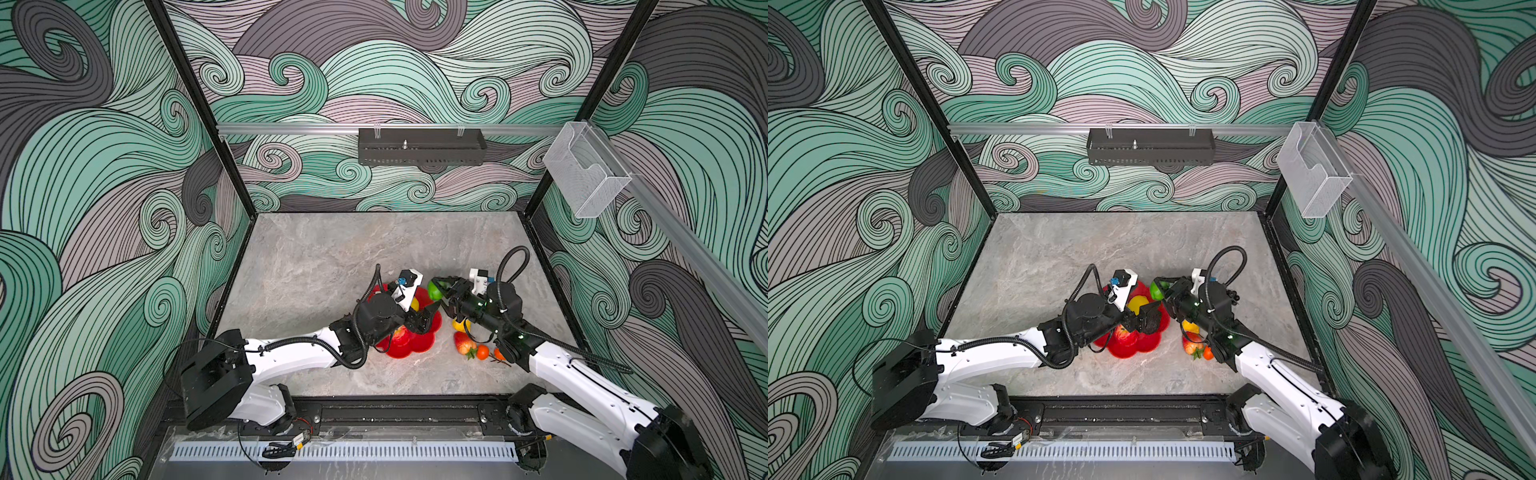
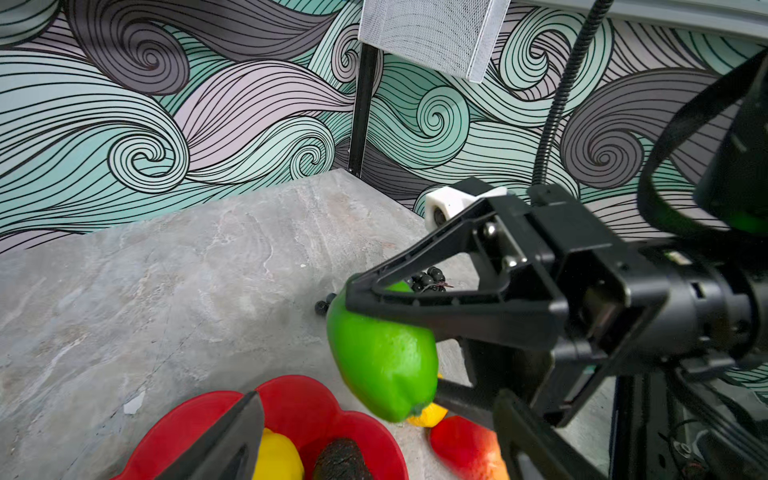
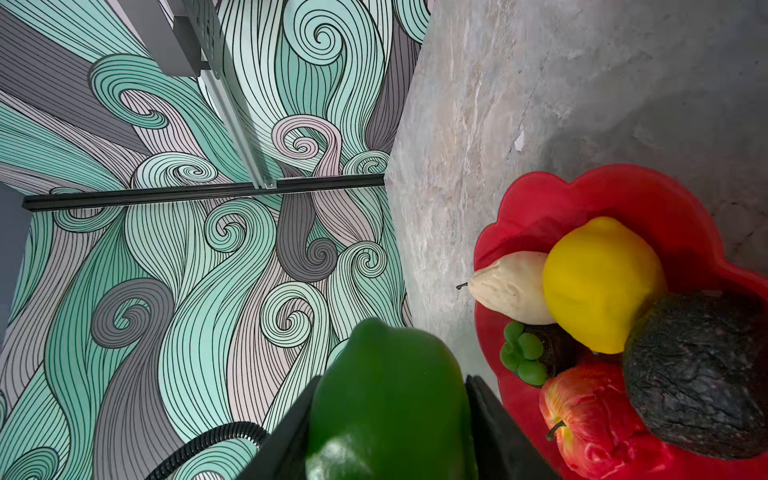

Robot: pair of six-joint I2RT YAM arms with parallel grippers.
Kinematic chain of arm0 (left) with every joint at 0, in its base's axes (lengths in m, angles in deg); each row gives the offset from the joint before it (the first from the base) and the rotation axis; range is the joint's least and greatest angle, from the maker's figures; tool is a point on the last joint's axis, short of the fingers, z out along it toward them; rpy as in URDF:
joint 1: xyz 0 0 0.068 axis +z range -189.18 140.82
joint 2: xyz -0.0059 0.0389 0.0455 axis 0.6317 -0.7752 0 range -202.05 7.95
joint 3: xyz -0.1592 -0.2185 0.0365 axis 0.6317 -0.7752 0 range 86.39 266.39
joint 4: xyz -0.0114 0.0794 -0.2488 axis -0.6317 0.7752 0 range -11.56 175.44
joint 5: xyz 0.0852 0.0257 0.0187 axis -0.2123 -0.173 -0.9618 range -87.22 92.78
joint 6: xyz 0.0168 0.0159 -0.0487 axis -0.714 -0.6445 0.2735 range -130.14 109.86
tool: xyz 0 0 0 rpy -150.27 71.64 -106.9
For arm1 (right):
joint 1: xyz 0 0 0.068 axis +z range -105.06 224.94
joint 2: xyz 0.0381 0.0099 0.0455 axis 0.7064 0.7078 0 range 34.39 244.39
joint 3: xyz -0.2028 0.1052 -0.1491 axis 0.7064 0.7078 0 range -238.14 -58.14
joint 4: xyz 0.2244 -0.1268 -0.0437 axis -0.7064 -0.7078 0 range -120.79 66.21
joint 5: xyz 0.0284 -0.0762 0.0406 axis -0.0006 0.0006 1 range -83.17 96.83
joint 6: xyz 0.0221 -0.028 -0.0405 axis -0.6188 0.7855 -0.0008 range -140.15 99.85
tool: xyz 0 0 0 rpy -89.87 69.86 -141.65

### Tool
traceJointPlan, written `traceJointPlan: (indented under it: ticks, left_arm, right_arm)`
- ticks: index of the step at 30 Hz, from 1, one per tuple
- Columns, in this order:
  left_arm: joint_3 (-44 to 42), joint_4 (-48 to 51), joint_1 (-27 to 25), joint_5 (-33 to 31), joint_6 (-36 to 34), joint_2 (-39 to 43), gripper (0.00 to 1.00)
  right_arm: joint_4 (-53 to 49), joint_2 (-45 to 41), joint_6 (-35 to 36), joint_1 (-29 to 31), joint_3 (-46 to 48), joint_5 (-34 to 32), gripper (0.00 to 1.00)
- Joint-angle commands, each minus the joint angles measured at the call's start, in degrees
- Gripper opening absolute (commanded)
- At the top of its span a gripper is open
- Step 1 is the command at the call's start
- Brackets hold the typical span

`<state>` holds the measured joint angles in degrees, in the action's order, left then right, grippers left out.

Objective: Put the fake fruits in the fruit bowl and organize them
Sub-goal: 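Grasp the lime with the left gripper while the right gripper holds it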

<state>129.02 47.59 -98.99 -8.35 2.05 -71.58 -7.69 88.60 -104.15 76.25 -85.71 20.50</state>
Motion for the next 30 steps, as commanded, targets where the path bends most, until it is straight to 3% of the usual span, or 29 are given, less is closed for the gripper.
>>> traceJointPlan:
  ticks: [1,10,21,30]
  left_arm:
    - [2.69,-1.14,-0.45,0.95,-0.1,-1.58,0.87]
    - [2.9,-0.3,-0.36,-3.02,1.23,-1.6,0.81]
    - [1.57,-0.17,-0.3,-2.54,-1.6,-0.38,0.69]
    - [0.47,-0.02,-0.2,-3.28,-1.28,0.42,0.74]
  right_arm:
    - [2.51,-1.53,-1.71,1.54,-0.02,-2.23,0.52]
    - [1.65,-3.68,-2.83,4.18,-0.16,-3.49,0.53]
    - [5.08,-2.04,-3.99,5.08,0.15,0.66,0.53]
    - [6.78,-0.87,-3.22,6.94,0.46,1.76,0.53]
